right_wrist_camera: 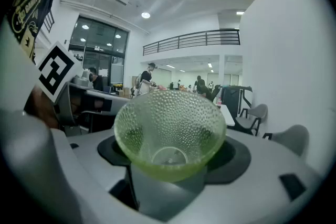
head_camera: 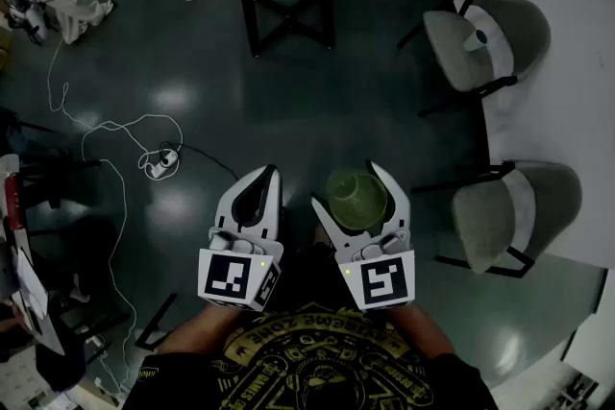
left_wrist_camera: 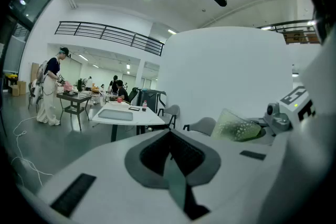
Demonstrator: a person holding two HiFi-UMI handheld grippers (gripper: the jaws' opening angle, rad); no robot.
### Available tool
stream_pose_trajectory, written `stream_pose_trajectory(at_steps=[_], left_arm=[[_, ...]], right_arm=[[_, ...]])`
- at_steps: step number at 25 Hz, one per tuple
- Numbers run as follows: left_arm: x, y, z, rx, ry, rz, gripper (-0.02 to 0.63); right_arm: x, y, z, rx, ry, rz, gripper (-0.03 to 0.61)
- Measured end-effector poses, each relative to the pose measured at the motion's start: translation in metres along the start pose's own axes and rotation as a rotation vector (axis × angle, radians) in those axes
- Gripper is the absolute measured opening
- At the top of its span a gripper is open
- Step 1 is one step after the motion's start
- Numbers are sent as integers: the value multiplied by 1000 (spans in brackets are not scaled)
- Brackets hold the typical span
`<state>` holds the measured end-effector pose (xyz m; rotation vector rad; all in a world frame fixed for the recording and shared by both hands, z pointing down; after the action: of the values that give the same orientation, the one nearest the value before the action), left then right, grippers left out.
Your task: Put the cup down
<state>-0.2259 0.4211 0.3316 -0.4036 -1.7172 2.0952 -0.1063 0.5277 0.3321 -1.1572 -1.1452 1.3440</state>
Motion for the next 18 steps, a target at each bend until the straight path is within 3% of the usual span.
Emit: stream_pose_trajectory(at_steps=[18], left_arm=[[-12, -6, 26, 8, -38, 48, 9]], right_arm=[[-28, 8, 3, -32, -40, -11, 380]])
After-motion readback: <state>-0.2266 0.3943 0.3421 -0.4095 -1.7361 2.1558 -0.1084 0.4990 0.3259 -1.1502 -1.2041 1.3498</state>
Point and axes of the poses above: the fingertips, and each gripper's own axes: x backward along the fingers, z to its left, y out of its top, the point moved 7 cm from there along x, backward along the fingers, and after that the axes turned 14 degrees about -z, right-handed, at the moved point
